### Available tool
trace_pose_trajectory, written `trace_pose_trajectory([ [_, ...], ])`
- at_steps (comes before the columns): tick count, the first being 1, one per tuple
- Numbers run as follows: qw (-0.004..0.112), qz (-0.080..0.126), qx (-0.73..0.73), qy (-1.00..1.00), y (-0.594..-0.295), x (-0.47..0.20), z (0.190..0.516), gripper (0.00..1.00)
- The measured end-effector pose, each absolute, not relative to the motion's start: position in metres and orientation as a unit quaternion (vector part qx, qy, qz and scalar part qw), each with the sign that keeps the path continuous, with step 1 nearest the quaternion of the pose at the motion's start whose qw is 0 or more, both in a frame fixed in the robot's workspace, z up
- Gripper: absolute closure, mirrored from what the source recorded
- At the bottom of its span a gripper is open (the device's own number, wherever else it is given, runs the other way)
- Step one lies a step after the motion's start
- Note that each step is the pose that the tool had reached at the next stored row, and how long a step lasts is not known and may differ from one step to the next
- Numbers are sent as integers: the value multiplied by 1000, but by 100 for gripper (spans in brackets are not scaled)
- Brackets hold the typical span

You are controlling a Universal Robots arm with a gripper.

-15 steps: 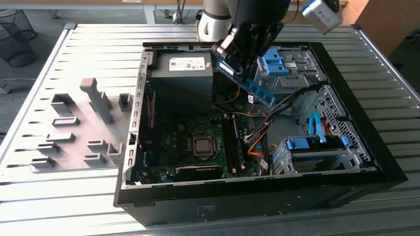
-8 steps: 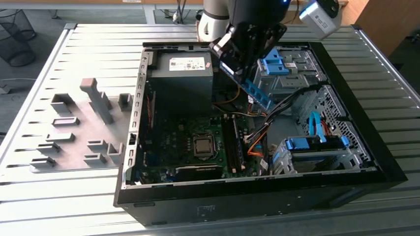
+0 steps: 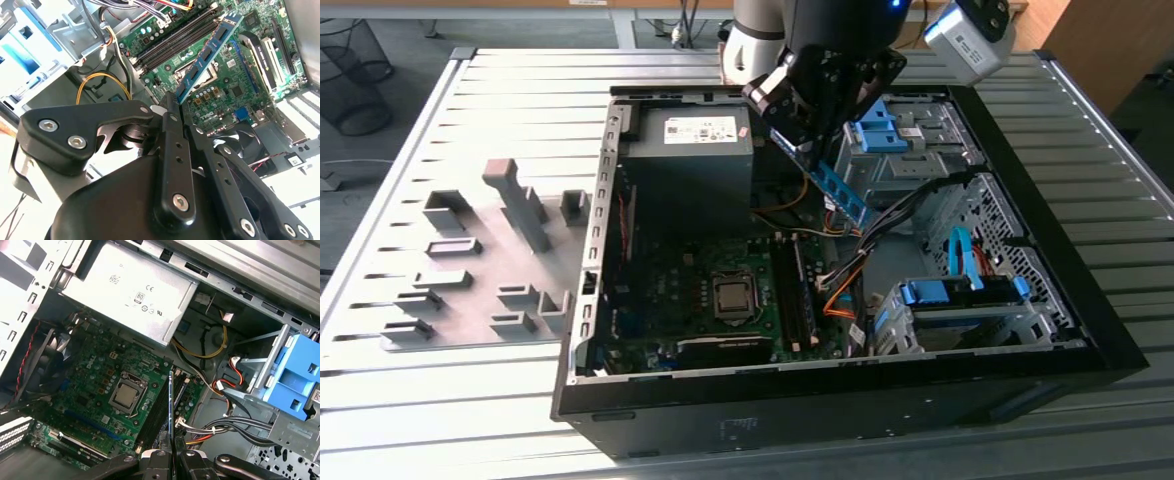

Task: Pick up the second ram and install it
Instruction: 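Insert the second ram into the second slot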

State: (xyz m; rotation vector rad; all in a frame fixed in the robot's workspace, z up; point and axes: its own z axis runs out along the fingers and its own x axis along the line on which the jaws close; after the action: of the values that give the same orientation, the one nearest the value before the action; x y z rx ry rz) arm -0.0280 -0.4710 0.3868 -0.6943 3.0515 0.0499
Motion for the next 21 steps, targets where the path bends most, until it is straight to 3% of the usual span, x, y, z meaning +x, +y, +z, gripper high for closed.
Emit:
trace_pose_trajectory([
  [21,6,16,-199,980,-471,-28,387,86],
])
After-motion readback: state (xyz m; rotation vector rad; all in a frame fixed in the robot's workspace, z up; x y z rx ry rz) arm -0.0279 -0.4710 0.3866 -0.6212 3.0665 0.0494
